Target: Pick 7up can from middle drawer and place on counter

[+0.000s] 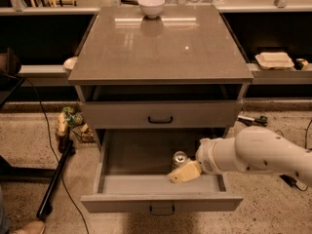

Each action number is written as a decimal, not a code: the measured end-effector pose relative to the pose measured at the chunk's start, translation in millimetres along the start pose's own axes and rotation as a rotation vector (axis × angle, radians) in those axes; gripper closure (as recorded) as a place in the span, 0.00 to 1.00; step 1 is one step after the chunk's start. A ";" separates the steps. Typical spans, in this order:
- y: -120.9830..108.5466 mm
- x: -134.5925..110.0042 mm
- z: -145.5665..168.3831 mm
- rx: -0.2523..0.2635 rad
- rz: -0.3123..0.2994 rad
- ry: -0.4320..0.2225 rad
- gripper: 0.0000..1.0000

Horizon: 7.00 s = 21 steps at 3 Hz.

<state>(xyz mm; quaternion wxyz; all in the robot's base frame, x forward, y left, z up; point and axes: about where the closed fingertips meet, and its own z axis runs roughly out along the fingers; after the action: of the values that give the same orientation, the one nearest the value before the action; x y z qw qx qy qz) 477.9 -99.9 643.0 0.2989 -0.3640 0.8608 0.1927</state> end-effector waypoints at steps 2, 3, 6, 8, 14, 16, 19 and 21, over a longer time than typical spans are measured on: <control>-47.6 32.5 90.2 0.039 0.068 -0.131 0.00; -47.5 32.6 90.8 0.039 0.068 -0.130 0.00; -89.0 44.6 171.9 0.110 0.022 -0.192 0.00; -103.0 57.6 204.5 0.147 0.020 -0.219 0.18; -121.7 36.7 52.1 0.170 -0.168 -0.381 1.00; -139.3 -31.2 -28.7 0.176 -0.324 -0.369 1.00; -118.6 -111.1 -158.1 0.136 -0.557 -0.250 1.00; -129.6 -158.2 -226.5 0.082 -0.571 -0.298 1.00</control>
Offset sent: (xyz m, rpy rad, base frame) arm 0.0830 -0.0073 -0.1238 0.1632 -0.1226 -0.1473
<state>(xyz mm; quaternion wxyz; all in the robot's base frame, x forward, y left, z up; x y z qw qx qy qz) 577.3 -229.0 901.0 0.4780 -0.5464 0.6776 0.1173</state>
